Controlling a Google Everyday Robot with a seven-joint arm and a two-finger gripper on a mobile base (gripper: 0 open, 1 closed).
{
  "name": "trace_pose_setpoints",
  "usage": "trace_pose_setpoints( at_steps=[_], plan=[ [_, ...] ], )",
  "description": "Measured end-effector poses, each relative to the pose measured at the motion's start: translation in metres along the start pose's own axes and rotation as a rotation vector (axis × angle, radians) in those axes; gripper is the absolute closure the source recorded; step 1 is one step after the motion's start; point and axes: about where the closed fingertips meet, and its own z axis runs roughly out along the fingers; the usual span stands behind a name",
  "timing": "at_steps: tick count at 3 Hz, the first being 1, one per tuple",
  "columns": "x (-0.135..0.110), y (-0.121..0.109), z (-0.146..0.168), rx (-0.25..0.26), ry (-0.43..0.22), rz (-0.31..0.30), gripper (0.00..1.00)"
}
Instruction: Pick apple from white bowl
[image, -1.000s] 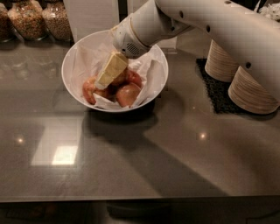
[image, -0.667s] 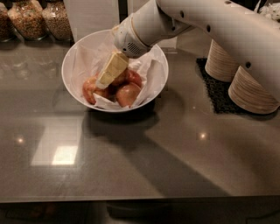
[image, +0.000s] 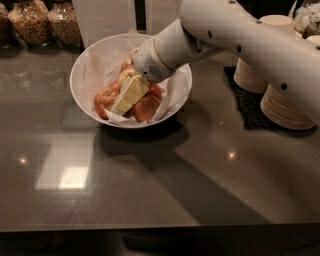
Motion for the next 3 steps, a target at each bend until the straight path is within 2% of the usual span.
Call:
trace_pose_setpoints(
  at_steps=[1, 2, 3],
  plan=[
    [0.0, 0.0, 0.0, 0.0, 0.0, 0.0, 0.0],
    [0.0, 0.0, 0.0, 0.0, 0.0, 0.0, 0.19],
    [0.0, 0.0, 0.0001, 0.0, 0.0, 0.0, 0.42]
  ],
)
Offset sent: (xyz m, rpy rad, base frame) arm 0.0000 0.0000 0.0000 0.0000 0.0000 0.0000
